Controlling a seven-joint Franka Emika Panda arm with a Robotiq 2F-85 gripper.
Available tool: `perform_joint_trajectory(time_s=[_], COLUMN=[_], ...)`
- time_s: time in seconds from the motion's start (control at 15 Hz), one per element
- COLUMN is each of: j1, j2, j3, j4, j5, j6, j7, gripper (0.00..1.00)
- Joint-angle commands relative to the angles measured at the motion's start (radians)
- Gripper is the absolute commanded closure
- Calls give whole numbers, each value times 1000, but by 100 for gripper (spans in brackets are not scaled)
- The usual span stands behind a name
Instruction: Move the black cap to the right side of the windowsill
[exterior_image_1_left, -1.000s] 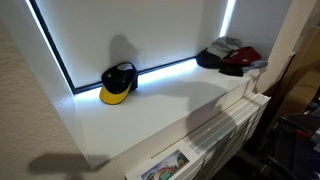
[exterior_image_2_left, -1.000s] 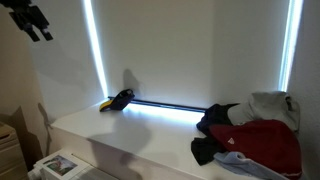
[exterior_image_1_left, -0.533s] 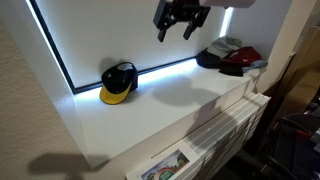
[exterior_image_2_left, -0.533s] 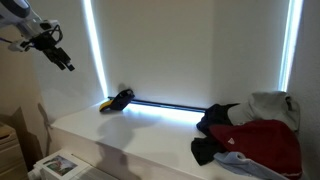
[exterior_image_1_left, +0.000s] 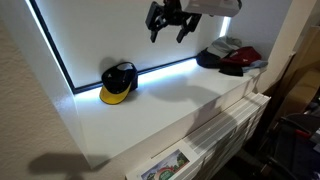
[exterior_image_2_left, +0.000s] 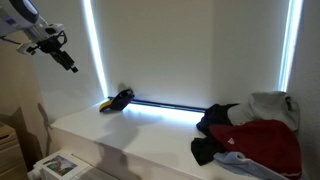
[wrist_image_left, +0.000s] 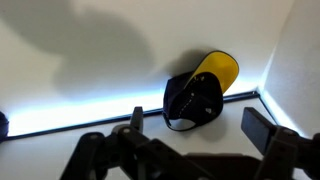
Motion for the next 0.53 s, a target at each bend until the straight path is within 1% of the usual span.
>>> perform_joint_trajectory(time_s=[0.0,0.13,0.2,0.33,0.4,0.47], j1=[-85,-160,-178,-155,-127,-103], j2=[85,150,180,276,340,394], j3=[58,108,117,107,99,92], j4=[80,189,244,355,404,446], j5=[-170,-313,-388,-564,-642,-678], j6=[118,115,86,-1,-66,-135], j7=[272,448,538,712,785,813], gripper=[0,0,0,0,0,0])
